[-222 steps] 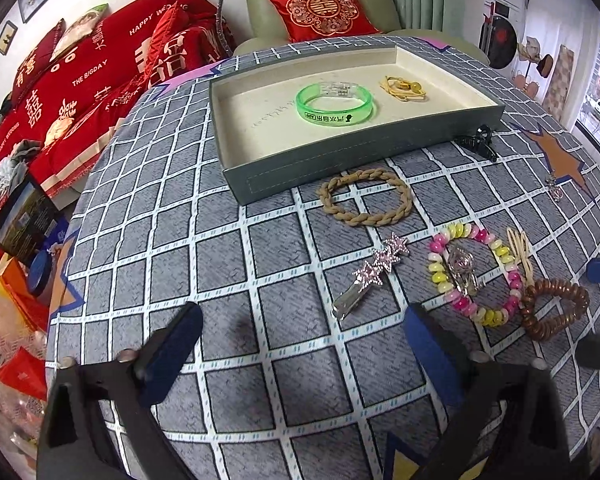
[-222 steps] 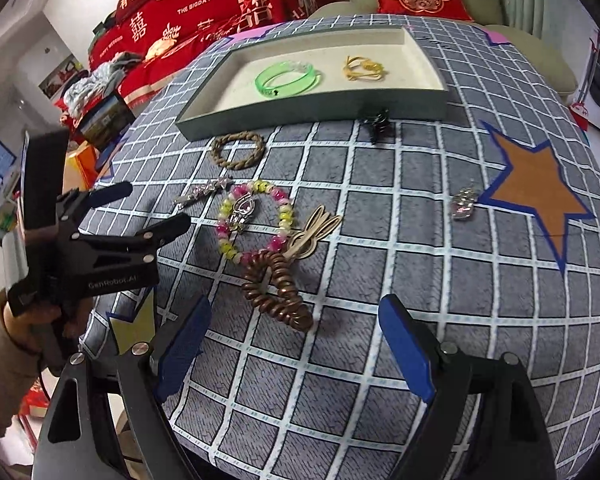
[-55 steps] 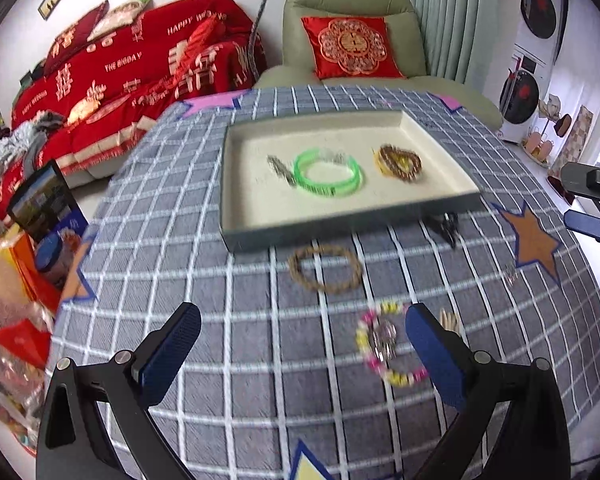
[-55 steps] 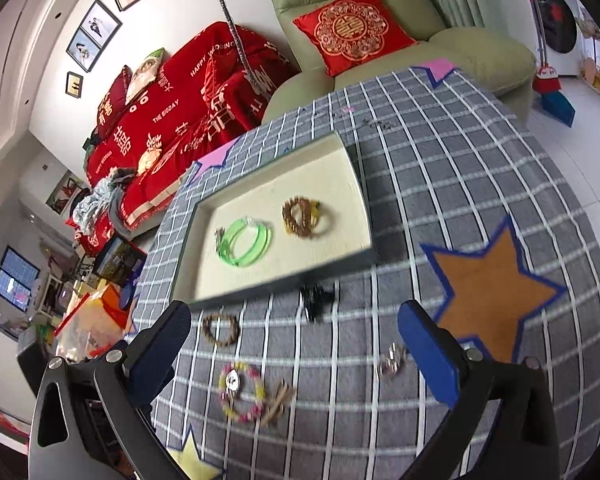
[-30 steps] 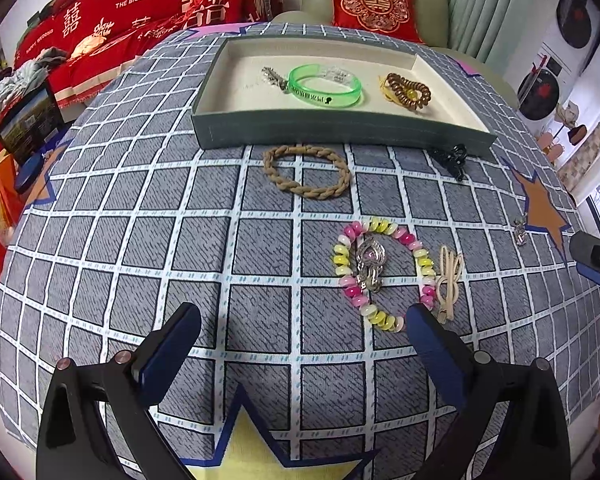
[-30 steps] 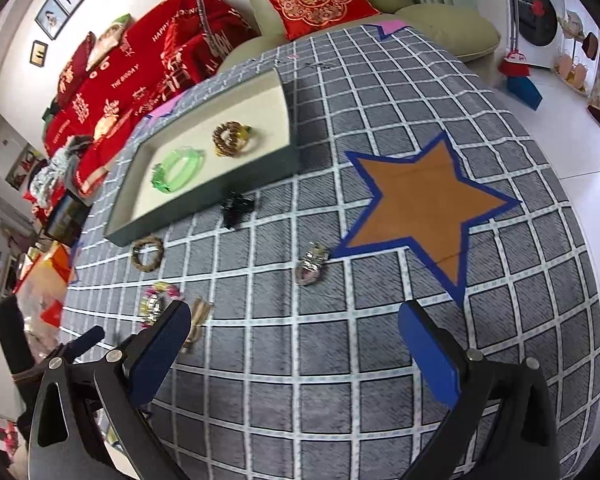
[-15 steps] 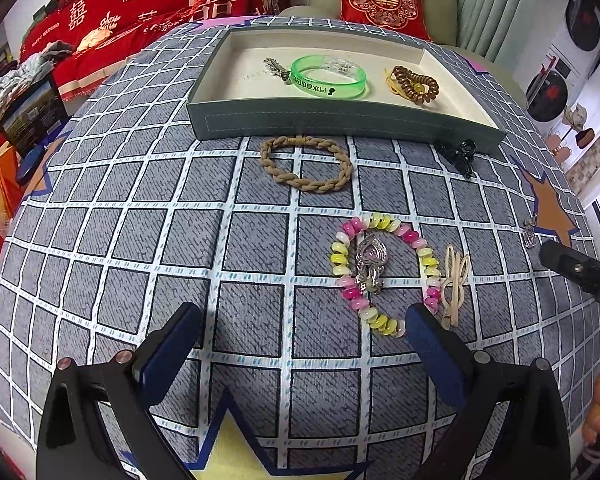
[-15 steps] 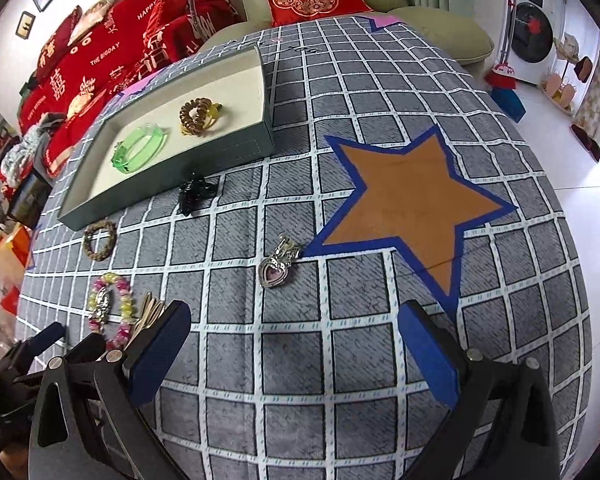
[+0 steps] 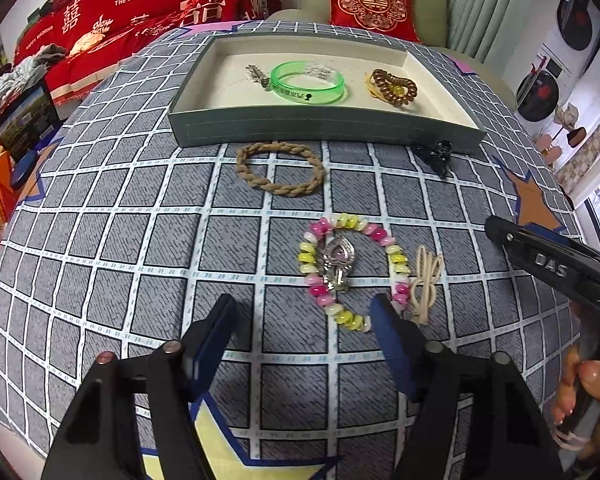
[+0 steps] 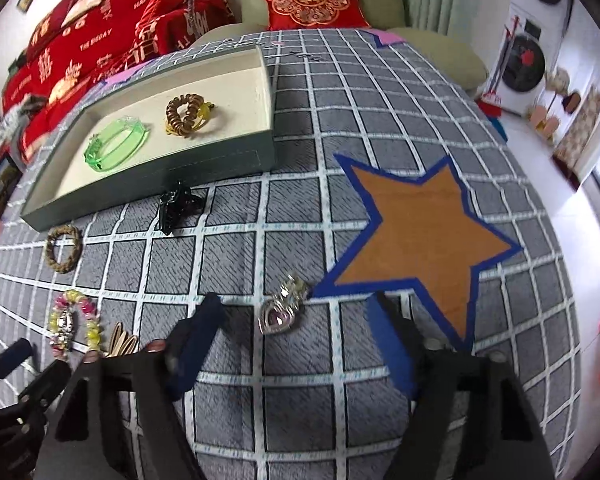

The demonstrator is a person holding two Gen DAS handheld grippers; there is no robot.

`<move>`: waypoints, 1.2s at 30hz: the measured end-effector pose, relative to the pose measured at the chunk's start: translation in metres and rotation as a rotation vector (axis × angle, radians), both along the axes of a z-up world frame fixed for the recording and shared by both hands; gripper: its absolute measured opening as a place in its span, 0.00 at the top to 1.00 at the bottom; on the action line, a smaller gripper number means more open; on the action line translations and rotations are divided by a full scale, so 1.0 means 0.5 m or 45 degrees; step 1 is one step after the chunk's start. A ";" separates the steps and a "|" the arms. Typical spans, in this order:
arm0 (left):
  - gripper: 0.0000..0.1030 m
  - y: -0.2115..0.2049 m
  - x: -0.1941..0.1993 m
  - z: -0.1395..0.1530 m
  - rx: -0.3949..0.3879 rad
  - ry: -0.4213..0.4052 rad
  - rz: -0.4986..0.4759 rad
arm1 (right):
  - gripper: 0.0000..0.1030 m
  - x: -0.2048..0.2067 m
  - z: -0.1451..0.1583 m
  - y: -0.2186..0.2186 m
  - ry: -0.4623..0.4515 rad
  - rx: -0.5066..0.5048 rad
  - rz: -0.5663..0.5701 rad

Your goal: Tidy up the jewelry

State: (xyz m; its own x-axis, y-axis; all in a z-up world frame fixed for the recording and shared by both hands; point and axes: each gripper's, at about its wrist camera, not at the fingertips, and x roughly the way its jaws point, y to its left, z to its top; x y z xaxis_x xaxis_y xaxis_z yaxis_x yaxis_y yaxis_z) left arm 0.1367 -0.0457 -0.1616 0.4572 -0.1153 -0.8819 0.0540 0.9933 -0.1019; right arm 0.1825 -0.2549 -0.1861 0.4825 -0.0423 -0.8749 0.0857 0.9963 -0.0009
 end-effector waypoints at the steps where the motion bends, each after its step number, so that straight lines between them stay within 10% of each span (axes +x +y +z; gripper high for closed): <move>1: 0.32 -0.003 -0.001 0.002 -0.005 -0.004 -0.012 | 0.42 0.001 0.001 0.004 -0.005 -0.016 0.008; 11: 0.90 -0.039 -0.018 0.016 0.014 -0.044 -0.146 | 0.84 0.002 0.009 0.019 -0.012 -0.018 0.050; 25: 0.90 0.027 -0.028 0.059 -0.127 -0.100 -0.165 | 0.84 -0.025 0.026 -0.016 -0.025 0.163 0.040; 36: 0.90 0.027 0.010 0.062 0.003 -0.155 -0.158 | 0.84 -0.041 0.041 -0.030 -0.035 0.254 0.029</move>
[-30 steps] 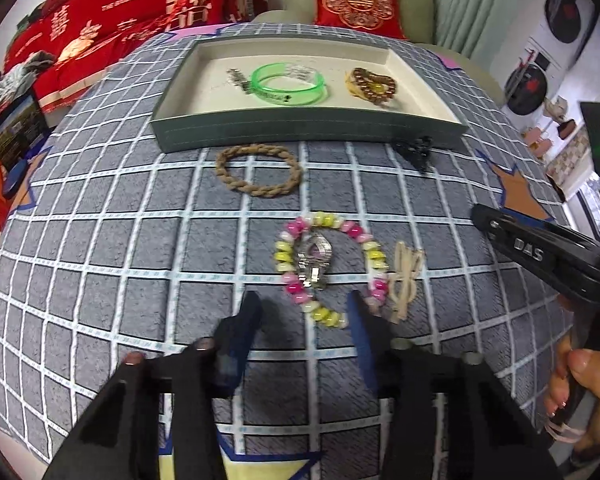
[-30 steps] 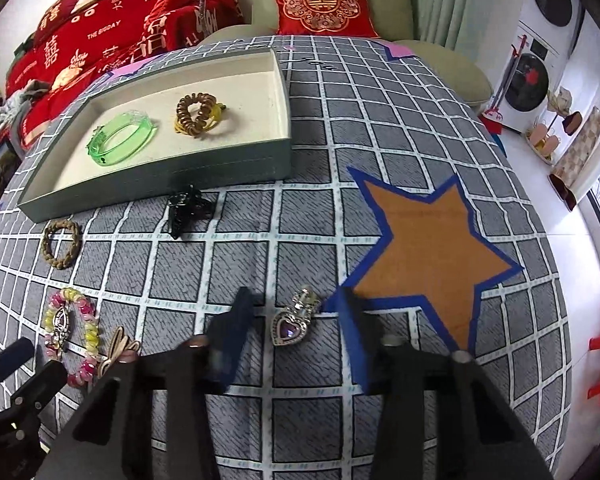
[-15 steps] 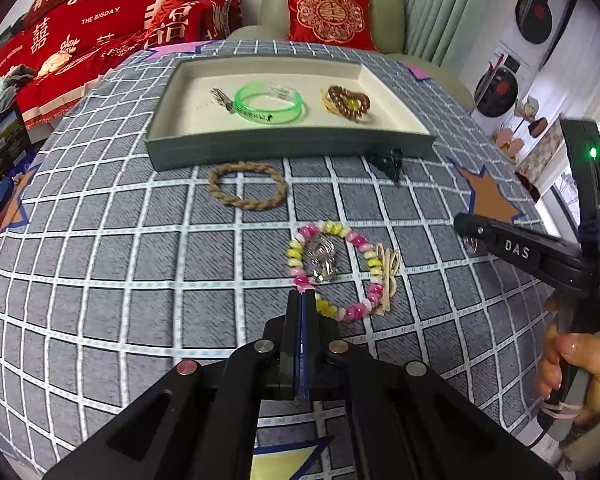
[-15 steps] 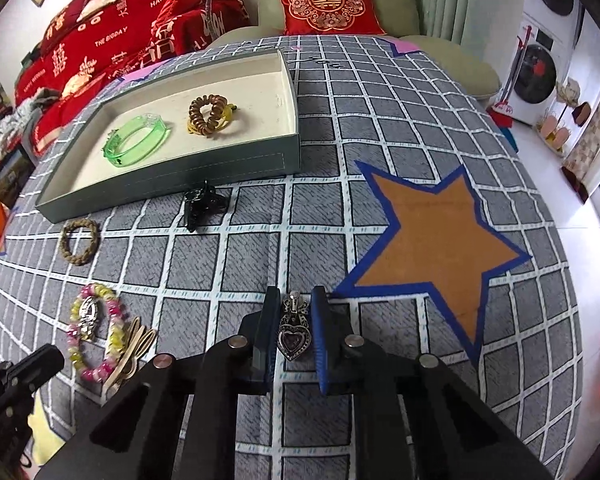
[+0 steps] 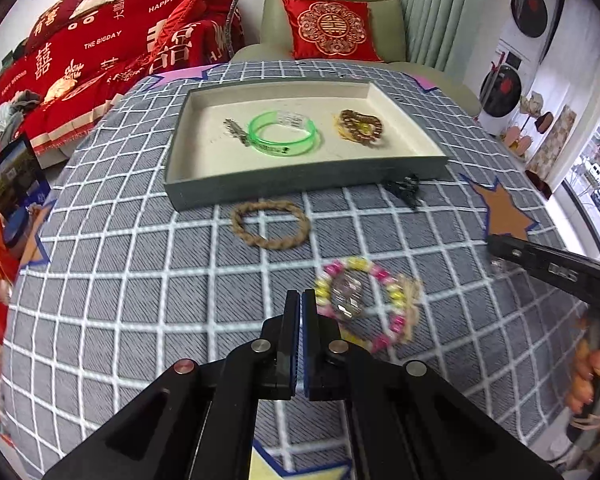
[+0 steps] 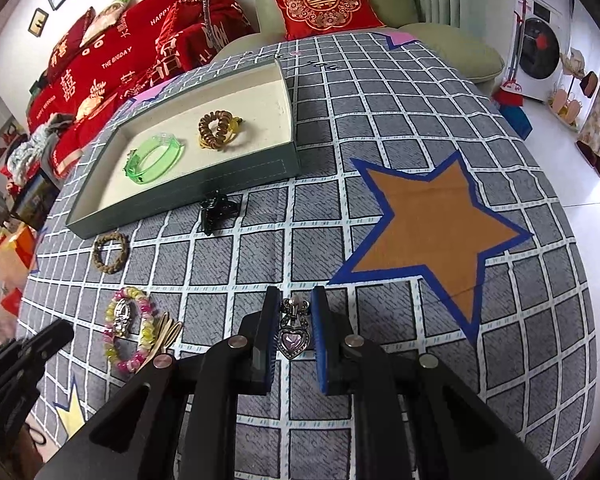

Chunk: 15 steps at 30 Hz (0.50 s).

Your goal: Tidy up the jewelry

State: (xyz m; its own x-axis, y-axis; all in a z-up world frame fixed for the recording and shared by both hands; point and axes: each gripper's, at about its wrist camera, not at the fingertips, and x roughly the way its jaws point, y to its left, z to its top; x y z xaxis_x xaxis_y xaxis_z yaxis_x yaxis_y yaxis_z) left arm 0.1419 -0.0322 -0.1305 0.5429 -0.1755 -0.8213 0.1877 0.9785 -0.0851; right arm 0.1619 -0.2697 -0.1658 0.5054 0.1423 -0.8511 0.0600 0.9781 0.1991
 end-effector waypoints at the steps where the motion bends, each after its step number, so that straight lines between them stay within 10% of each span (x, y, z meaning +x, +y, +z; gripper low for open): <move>1: 0.90 0.009 0.010 -0.003 -0.015 0.015 0.008 | 0.84 -0.001 0.001 0.001 -0.002 0.004 0.002; 15: 0.89 0.027 0.009 -0.033 -0.141 0.123 0.065 | 0.84 -0.010 0.014 0.013 -0.014 0.066 0.032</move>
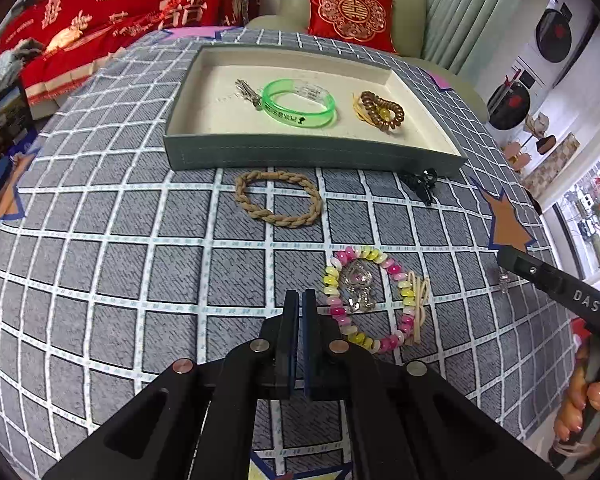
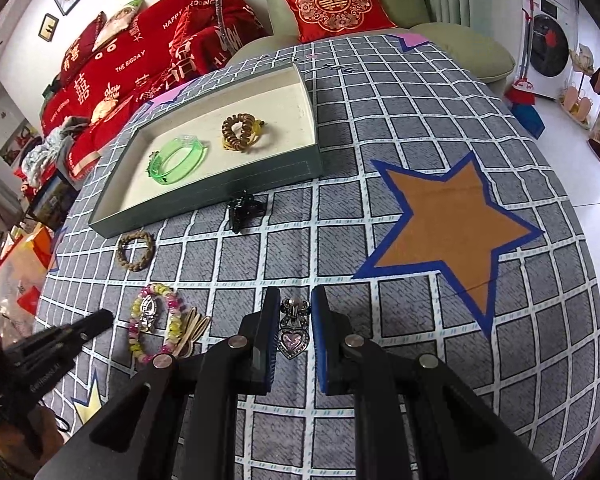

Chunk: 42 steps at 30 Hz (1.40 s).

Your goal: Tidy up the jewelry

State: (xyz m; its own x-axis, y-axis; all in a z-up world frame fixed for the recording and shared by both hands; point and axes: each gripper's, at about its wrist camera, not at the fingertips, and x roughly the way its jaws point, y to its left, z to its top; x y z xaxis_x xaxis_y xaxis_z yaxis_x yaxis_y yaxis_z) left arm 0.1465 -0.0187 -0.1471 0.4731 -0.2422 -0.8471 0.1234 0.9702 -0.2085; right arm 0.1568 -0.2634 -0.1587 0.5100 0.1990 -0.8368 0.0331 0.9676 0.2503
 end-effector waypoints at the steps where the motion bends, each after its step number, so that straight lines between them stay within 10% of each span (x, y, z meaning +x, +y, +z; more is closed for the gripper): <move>1: 0.89 0.000 -0.002 0.002 0.006 -0.005 -0.004 | 0.84 -0.001 0.001 -0.001 -0.001 0.004 0.000; 33: 0.89 0.075 -0.033 0.056 -0.076 -0.192 0.153 | 0.84 -0.004 -0.003 0.002 0.012 0.054 -0.018; 34: 0.81 0.076 -0.033 0.056 -0.104 -0.180 0.145 | 0.84 -0.003 -0.003 0.002 0.012 0.055 -0.017; 35: 0.16 0.076 -0.034 0.056 -0.112 -0.178 0.141 | 0.84 -0.003 -0.004 0.002 0.013 0.056 -0.017; 36: 0.00 0.073 -0.034 0.055 -0.128 -0.168 0.122 | 0.84 -0.004 -0.004 0.002 0.014 0.055 -0.017; 42: 0.00 0.029 0.003 0.018 -0.210 -0.257 0.063 | 0.84 -0.006 -0.001 0.002 0.014 0.062 -0.016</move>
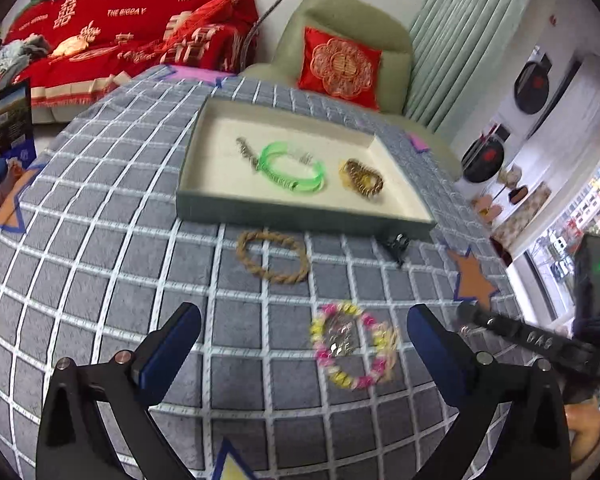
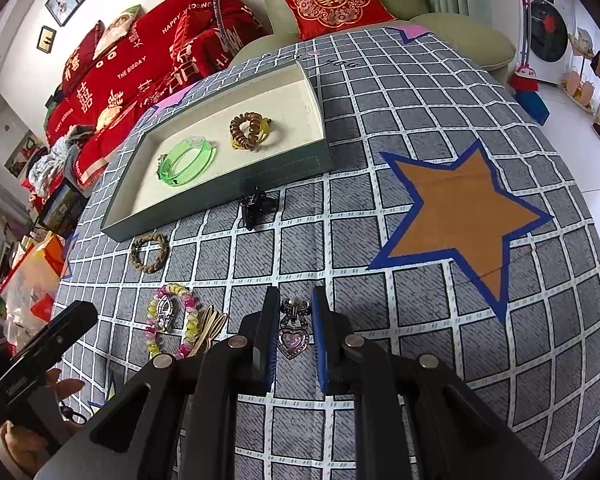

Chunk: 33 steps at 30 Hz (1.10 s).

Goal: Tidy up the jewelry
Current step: 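Open the left tool and move it to the brown braided rope bracelet, then grasp the brown braided rope bracelet with the left tool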

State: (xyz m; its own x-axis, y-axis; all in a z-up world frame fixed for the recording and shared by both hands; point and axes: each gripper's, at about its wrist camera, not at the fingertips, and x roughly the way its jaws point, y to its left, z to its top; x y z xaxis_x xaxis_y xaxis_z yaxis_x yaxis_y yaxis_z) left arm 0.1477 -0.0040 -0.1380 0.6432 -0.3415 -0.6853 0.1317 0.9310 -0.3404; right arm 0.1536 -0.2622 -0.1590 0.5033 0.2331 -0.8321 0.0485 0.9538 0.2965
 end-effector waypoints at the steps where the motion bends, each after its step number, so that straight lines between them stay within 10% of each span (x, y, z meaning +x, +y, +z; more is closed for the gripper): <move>1: 0.00 -0.008 0.011 -0.004 0.028 -0.018 0.023 | 0.84 0.000 -0.001 0.000 0.000 0.000 0.000; 22: 0.00 -0.067 0.296 -0.233 0.272 0.184 0.217 | 0.84 0.005 0.008 -0.003 -0.015 -0.004 0.009; 33: 0.03 -0.083 0.366 -0.300 0.377 0.186 0.107 | 0.84 0.010 0.000 0.000 -0.002 0.003 0.008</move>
